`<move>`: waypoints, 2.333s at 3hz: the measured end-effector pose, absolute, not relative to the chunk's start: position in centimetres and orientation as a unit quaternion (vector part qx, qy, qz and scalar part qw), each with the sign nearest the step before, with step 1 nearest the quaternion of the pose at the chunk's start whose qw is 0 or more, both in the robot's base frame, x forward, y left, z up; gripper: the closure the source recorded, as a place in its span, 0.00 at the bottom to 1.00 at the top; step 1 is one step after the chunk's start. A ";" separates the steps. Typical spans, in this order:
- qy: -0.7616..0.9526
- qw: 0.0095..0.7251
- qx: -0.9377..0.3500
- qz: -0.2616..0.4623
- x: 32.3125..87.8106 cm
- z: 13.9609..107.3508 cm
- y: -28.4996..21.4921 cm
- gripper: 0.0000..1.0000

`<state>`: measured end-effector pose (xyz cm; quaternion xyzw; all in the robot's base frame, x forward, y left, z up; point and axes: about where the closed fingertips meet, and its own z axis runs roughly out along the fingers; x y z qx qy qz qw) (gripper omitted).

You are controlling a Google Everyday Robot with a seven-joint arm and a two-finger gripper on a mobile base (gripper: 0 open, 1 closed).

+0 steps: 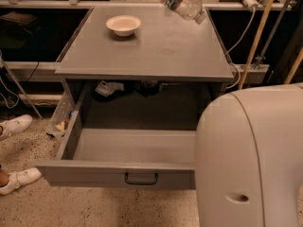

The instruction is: Place water bottle into top drawer

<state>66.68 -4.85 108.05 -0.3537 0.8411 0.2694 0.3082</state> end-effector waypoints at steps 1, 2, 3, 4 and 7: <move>0.841 0.300 -0.358 0.274 66.3 107.9 -4.6 1.00; 0.849 0.304 -0.345 0.261 66.7 107.3 -5.0 1.00; 0.854 0.339 -0.329 0.216 66.2 109.3 -4.3 1.00; 0.858 0.353 -0.324 0.187 65.0 110.2 -5.9 1.00; 0.853 0.397 -0.311 0.137 63.4 109.3 -6.8 1.00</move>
Offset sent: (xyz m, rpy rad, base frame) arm -0.0468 0.0054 -0.0610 -0.0529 0.0001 -0.1029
